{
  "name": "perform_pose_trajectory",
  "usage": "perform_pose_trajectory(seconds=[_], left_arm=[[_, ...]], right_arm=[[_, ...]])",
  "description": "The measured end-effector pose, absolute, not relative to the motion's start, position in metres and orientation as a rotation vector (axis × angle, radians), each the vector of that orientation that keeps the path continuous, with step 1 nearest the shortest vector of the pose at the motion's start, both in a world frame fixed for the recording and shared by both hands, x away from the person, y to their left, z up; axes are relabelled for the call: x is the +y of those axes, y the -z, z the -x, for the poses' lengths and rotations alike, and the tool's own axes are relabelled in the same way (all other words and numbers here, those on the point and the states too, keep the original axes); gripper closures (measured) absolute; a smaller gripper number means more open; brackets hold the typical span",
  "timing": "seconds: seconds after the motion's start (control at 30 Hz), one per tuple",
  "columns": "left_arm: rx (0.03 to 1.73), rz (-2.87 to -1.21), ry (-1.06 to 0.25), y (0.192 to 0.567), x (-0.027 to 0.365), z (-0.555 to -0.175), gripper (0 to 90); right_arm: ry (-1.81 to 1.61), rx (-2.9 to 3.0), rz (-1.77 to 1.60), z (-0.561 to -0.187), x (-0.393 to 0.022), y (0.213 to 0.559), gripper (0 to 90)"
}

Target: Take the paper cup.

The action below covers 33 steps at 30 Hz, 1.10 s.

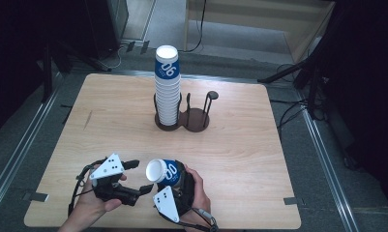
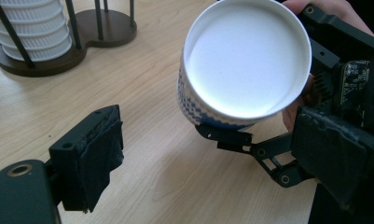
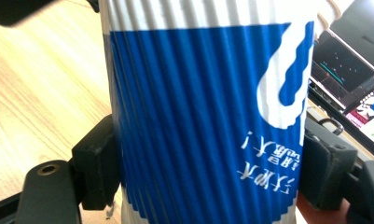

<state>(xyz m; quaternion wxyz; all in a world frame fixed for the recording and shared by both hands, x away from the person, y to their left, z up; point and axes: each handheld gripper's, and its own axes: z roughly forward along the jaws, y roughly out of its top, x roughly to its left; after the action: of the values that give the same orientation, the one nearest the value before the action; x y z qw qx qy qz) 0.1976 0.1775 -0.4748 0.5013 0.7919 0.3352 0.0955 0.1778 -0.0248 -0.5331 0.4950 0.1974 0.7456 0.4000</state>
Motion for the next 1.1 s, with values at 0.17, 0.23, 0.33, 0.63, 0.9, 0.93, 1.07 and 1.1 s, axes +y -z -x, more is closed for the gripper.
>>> perform_pose_trajectory(seconds=[0.17, 0.23, 0.33, 0.63, 0.9, 0.93, 1.07, 1.1], left_arm=[[0.788, -1.925, -0.216, 0.474, 0.174, -0.196, 14.1], [0.783, -1.928, -0.215, 0.474, 0.173, -0.196, 14.2], [0.769, -1.943, -0.207, 0.474, 0.171, -0.195, 14.5], [0.772, -1.932, -0.160, 0.475, 0.170, -0.196, 22.8], [0.787, -1.947, -0.140, 0.475, 0.171, -0.197, 28.2], [0.791, -1.942, -0.139, 0.475, 0.171, -0.197, 28.5], [0.833, -1.921, -0.160, 0.473, 0.174, -0.198, 29.1], [0.833, -1.921, -0.160, 0.473, 0.174, -0.198, 29.3]], right_arm=[[-0.961, 1.818, -0.437, -0.175, -0.022, 0.535, 21.1], [-0.960, 1.820, -0.432, -0.175, -0.021, 0.536, 21.1], [-0.954, 1.828, -0.410, -0.173, -0.019, 0.537, 21.1], [-0.961, 1.839, -0.350, -0.170, -0.016, 0.538, 20.7], [-0.945, 1.835, -0.318, -0.170, -0.014, 0.538, 19.2], [-0.937, 1.841, -0.333, -0.170, -0.014, 0.538, 18.6], [-0.952, 1.844, -0.358, -0.171, -0.014, 0.537, 15.6], [-0.952, 1.844, -0.358, -0.171, -0.014, 0.537, 15.6]])
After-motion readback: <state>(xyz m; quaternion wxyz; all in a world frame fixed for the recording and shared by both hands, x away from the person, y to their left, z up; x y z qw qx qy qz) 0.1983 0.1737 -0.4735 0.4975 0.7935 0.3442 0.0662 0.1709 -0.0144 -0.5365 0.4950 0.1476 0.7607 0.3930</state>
